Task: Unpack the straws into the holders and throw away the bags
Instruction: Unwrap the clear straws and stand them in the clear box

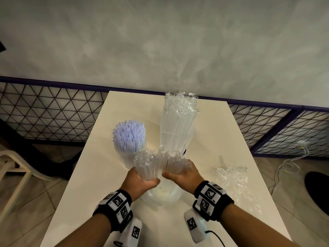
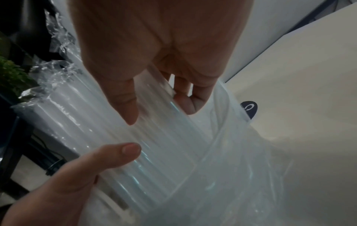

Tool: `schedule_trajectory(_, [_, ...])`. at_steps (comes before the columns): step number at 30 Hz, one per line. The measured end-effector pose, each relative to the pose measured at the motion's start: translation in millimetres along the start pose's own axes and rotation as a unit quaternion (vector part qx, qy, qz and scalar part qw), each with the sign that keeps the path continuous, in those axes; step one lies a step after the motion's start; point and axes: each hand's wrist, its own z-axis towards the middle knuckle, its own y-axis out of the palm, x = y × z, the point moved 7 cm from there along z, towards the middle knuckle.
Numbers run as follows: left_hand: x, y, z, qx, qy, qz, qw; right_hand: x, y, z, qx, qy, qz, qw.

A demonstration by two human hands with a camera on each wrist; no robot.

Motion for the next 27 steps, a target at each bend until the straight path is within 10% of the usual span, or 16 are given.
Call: schedule_trajectory(27, [15.5,13.2,-8.1,-0.064,0.012,0.010,0.998,-38.5,3.6,-7.6,-0.048,-0.100,0.050,0.993])
